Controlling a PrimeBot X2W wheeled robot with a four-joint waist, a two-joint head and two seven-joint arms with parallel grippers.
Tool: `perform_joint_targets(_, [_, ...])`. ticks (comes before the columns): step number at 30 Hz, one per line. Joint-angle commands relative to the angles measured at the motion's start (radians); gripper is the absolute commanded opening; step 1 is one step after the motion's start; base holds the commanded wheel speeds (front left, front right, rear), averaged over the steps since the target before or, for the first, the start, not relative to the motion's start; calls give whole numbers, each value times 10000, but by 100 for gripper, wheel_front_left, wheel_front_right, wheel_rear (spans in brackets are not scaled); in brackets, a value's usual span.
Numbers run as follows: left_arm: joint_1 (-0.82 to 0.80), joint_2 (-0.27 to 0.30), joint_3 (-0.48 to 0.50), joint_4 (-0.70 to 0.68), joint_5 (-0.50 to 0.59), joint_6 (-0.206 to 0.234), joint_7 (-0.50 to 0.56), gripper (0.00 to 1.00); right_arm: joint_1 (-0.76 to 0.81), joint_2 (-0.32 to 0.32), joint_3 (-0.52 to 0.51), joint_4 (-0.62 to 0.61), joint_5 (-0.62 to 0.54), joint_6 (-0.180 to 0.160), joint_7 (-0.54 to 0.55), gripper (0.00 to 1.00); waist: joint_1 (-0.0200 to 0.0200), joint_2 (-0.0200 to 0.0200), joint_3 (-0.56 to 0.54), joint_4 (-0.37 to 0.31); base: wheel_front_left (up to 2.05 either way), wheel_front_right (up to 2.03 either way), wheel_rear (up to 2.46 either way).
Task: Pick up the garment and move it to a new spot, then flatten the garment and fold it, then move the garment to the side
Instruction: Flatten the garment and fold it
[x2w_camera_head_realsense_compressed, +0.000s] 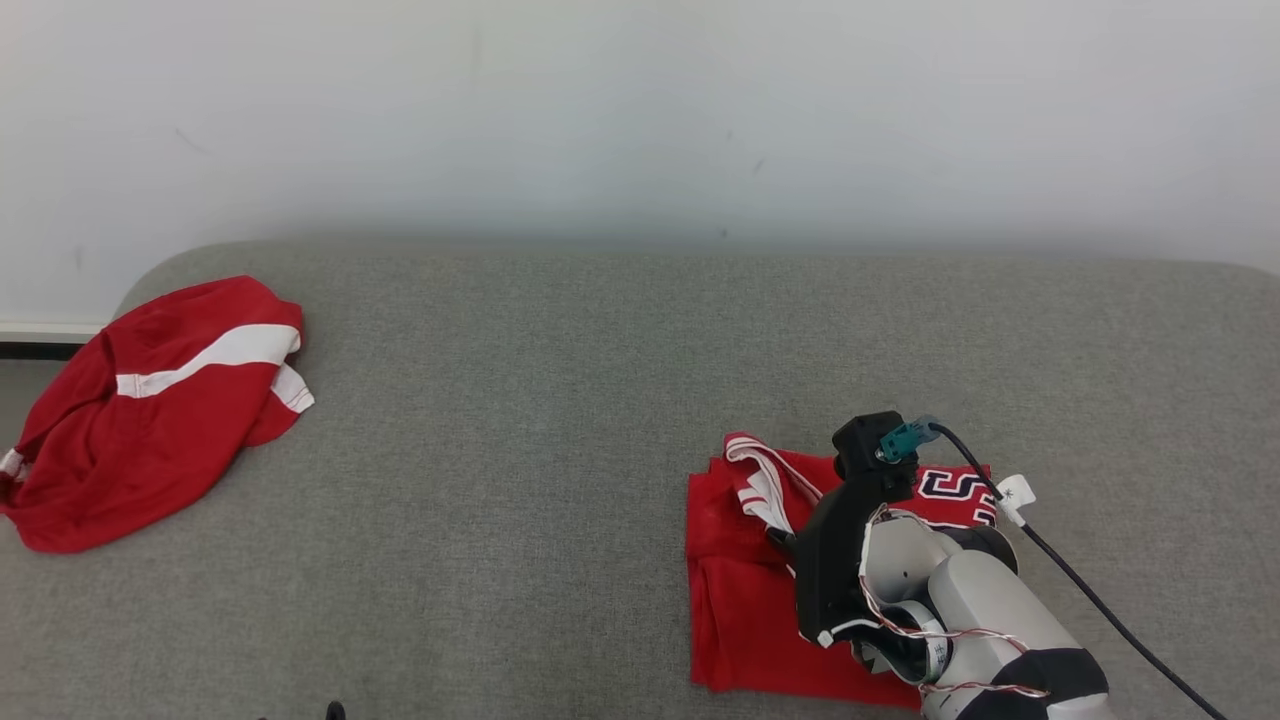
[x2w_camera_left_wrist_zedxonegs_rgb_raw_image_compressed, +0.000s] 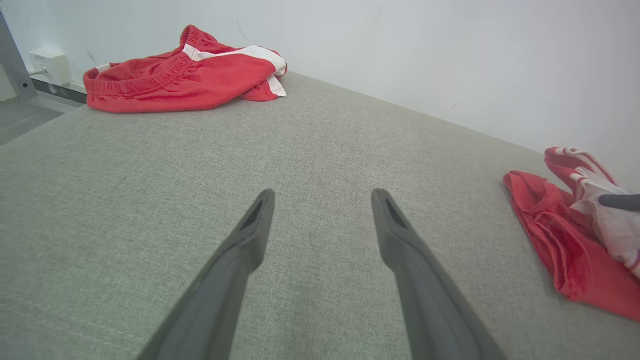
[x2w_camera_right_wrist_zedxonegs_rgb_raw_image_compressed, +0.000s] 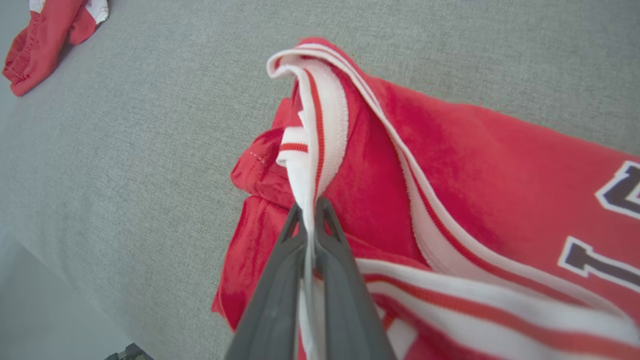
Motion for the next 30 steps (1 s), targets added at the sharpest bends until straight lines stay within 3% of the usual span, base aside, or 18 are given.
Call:
perform_joint_targets(1, [-43, -46, 37, 29, 118, 2, -29, 100, -121, 20, 102, 85, 143, -27, -123, 0, 0, 0, -28, 85, 0, 0, 0])
perform_joint_targets(11, [11, -172, 80, 155, 220, -132, -29, 100, -363, 26, 1072, 1290, 1097, -27, -938, 0, 0, 0, -170, 185, 0, 0, 0])
perform_joint_targets(13, [30, -184, 88, 165, 225, -170, -29, 100, -468, 26, 1190, 1515, 1213, -25, -1122, 13, 0, 0, -193, 193, 0, 0, 0])
perform_joint_targets(15, [75, -195, 122, 182, 226, -173, -29, 100, -594, 27, 1233, 1755, 1272, -25, -1347, 11, 0, 0, -218, 191, 0, 0, 0])
perform_joint_targets(16, [103, -204, 128, 190, 230, -189, -29, 100, -664, 25, 1232, 1897, 1248, -27, -1448, 0, 0, 0, -231, 190, 0, 0, 0])
perform_joint_targets(20, [152, -228, 137, 211, 225, -262, -31, 100, -957, 26, 1218, 2383, 1320, -27, -1758, 0, 0, 0, -247, 213, 0, 0, 0])
perform_joint_targets(21, [142, -230, 138, 221, 229, -246, -31, 100, -1023, 28, 1236, 2475, 1361, -25, -1848, 9, 0, 0, -244, 223, 0, 0, 0])
perform_joint_targets(22, [130, -235, 136, 231, 231, -254, -29, 100, -1079, 28, 1251, 2555, 1416, -27, -1941, 45, 0, 0, -242, 231, 0, 0, 0])
perform_joint_targets(23, [114, -240, 133, 246, 230, -268, -31, 100, -1106, 26, 1317, 2632, 1482, -27, -1970, 48, 0, 0, -242, 243, 0, 0, 0])
perform_joint_targets(24, [95, -243, 130, 272, 231, -284, -29, 100, -1143, 29, 1380, 2700, 1559, -25, -2006, 42, 0, 0, -245, 257, 0, 0, 0])
perform_joint_targets(25, [71, -245, 130, 297, 235, -299, -29, 100, -1191, 28, 1431, 2766, 1621, -25, -2067, 45, 0, 0, -251, 270, 0, 0, 0])
perform_joint_targets(27, [22, -246, 146, 343, 241, -323, -29, 100, -1288, 27, 1501, 2925, 1696, -25, -2237, 100, 0, 0, -265, 291, 0, 0, 0])
perform_joint_targets(30, [-15, -247, 202, 393, 250, -348, -29, 100, -1365, 27, 1651, 3064, 1897, -27, -2466, 100, 0, 0, -305, 299, 0, 0, 0])
